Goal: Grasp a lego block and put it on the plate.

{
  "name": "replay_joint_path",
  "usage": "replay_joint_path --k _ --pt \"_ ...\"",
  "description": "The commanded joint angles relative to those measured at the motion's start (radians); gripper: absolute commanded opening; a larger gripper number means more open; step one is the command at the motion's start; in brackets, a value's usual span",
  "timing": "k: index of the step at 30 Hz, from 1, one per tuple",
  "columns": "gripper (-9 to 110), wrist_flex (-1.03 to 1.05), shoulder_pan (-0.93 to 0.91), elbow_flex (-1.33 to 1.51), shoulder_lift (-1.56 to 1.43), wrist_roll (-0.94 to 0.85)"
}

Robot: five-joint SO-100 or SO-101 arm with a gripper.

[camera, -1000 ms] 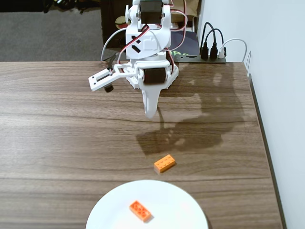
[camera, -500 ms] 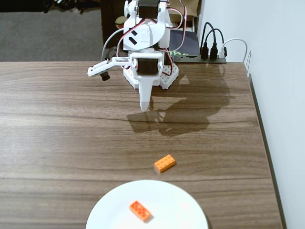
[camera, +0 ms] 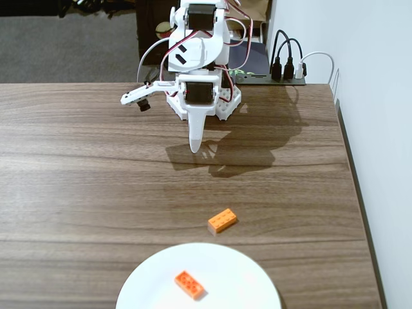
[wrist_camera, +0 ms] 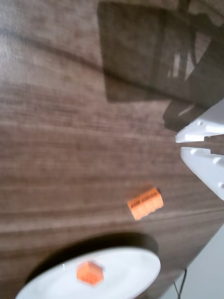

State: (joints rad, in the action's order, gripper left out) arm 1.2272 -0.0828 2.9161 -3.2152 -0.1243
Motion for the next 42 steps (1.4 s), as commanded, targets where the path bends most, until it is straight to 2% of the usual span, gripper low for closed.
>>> replay_joint_path --k 1,42 --pt "1 0.028 0.018 0.0 -0.051 -0.002" --pt "1 0.038 0.032 0.006 -0.075 -0.008"
